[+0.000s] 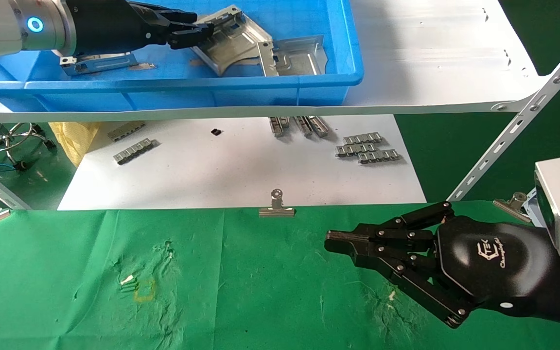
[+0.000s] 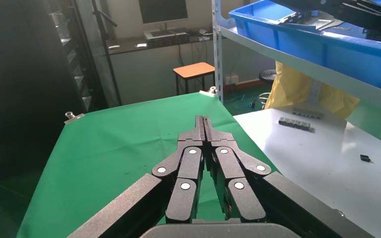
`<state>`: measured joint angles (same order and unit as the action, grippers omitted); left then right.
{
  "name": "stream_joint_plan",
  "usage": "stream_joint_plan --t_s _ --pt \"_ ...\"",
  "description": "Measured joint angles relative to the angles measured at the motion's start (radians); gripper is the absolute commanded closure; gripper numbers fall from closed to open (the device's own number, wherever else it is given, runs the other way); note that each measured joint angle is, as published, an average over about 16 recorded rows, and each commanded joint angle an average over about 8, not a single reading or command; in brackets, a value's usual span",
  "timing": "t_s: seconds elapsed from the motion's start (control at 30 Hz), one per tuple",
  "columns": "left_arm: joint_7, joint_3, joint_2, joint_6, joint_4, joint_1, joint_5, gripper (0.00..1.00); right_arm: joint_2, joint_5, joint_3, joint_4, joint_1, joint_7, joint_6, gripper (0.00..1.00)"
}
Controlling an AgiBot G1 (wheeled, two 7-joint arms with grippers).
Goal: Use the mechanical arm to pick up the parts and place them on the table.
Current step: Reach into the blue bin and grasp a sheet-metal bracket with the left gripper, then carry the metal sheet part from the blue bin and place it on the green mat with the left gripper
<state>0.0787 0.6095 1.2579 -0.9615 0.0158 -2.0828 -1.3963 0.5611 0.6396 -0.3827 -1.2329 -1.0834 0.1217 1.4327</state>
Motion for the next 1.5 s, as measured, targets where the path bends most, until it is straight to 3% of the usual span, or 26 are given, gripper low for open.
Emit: stream_joint_plan --t_s 0.27,0.3,0.53,0.57,0.83,1.13,1.5 --pt "-0.006 -0.009 -0.003 0.031 -0.006 -0.001 0.013 1.0 0.0 0.0 0.0 0.0 0.0 0.0 0.0 1.0" --pt "-0.006 -0.011 -0.005 0.034 -0.006 -0.002 0.016 1.0 0.0 0.0 0.0 0.0 0.0 0.0 0.0 0.96" --pt "-0.015 -0.035 -0.027 0.021 0.002 -0.009 0.05 1.0 0.0 0.0 0.0 0.0 0.0 0.0 0.0 0.1" --pt "-0.018 -0.039 -0.033 0.013 0.005 -0.01 0.056 1.0 0.0 0.0 0.0 0.0 0.0 0.0 0.0 0.01" --pt "-0.058 -0.08 -0.085 -0.115 0.034 -0.012 0.117 1.0 0.0 0.0 0.0 0.0 0.0 0.0 0.0 0.0" --pt "-0.142 -0.122 -0.163 -0.382 0.066 0.009 0.185 1.0 0.0 0.0 0.0 0.0 0.0 0.0 0.0 0.0" --pt "-0.273 -0.153 -0.282 -0.618 0.171 0.112 0.284 1.0 0.0 0.0 0.0 0.0 0.0 0.0 0.0 0.0"
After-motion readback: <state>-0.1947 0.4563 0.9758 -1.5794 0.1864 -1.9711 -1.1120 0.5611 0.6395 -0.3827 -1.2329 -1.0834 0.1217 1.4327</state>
